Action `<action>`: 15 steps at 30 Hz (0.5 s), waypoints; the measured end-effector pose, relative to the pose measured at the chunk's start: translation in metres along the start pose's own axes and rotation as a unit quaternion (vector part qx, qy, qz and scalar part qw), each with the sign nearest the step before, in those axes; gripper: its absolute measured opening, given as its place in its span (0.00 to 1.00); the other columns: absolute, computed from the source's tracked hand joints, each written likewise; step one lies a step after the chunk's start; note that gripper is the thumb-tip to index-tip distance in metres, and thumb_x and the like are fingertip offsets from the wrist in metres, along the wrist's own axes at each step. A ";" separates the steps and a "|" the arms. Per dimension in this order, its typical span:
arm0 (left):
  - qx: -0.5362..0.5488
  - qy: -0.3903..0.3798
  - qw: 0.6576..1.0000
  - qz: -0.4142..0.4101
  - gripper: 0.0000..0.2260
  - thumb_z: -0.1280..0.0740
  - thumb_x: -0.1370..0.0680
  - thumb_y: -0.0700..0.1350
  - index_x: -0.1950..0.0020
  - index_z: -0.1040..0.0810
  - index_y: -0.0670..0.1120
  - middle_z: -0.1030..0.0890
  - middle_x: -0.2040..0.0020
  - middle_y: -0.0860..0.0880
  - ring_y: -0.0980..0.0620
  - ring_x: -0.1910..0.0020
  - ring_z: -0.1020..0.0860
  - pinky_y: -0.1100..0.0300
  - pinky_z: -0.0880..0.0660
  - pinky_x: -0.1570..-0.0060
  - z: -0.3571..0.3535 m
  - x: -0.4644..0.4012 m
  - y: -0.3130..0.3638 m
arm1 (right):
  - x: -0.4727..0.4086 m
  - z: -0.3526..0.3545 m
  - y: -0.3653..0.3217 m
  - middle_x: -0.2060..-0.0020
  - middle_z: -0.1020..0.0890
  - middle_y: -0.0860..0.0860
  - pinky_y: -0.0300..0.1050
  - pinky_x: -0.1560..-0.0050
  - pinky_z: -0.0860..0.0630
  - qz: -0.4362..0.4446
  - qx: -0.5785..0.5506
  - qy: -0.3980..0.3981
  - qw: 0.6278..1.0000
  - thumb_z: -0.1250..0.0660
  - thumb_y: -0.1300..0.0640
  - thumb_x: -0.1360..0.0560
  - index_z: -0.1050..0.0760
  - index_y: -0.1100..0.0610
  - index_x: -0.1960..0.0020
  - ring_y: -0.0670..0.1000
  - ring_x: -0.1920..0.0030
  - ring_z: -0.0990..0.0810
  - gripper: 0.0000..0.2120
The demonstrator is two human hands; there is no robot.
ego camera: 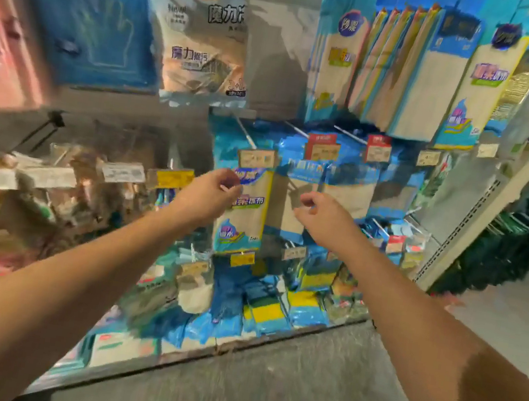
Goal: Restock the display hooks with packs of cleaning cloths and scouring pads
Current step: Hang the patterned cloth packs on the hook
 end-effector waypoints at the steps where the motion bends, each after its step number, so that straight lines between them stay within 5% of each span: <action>1: -0.026 -0.030 0.999 0.004 0.08 0.35 0.18 0.49 0.45 0.21 0.47 0.20 0.53 0.48 0.47 0.55 0.21 0.59 0.32 0.59 0.007 0.026 -0.018 | 0.021 -0.016 -0.010 0.38 0.23 0.55 0.43 0.46 0.30 0.001 0.016 -0.011 1.000 0.35 0.53 0.20 0.27 0.57 0.32 0.55 0.42 0.22 0.18; 5: -0.105 -0.098 0.989 0.021 0.10 0.34 0.19 0.48 0.42 0.21 0.45 0.18 0.44 0.44 0.42 0.46 0.19 0.58 0.31 0.56 0.040 0.125 -0.082 | 0.099 -0.083 -0.044 0.36 0.24 0.57 0.45 0.44 0.30 0.001 0.061 -0.069 0.996 0.36 0.52 0.20 0.27 0.57 0.31 0.55 0.39 0.24 0.19; 8: -0.149 -0.110 0.982 0.037 0.15 0.35 0.18 0.50 0.35 0.23 0.43 0.22 0.37 0.44 0.41 0.38 0.23 0.54 0.28 0.44 0.064 0.198 -0.127 | 0.155 -0.135 -0.067 0.33 0.27 0.55 0.47 0.39 0.29 0.012 0.090 -0.114 0.989 0.37 0.49 0.20 0.29 0.55 0.29 0.54 0.36 0.25 0.21; 15: -0.118 -0.102 0.979 0.134 0.16 0.35 0.18 0.51 0.34 0.23 0.44 0.21 0.34 0.45 0.43 0.37 0.23 0.53 0.28 0.42 0.090 0.389 -0.236 | 0.302 -0.253 -0.122 0.31 0.28 0.55 0.47 0.36 0.31 0.033 0.102 -0.209 0.972 0.38 0.50 0.19 0.31 0.55 0.27 0.54 0.33 0.28 0.21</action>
Point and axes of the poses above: each hand's wrist, its own x-axis away from the middle knuckle, its own z-axis out of the back of the hand, y = z × x, the point moved 3 cm from there along -x, towards the middle knuckle
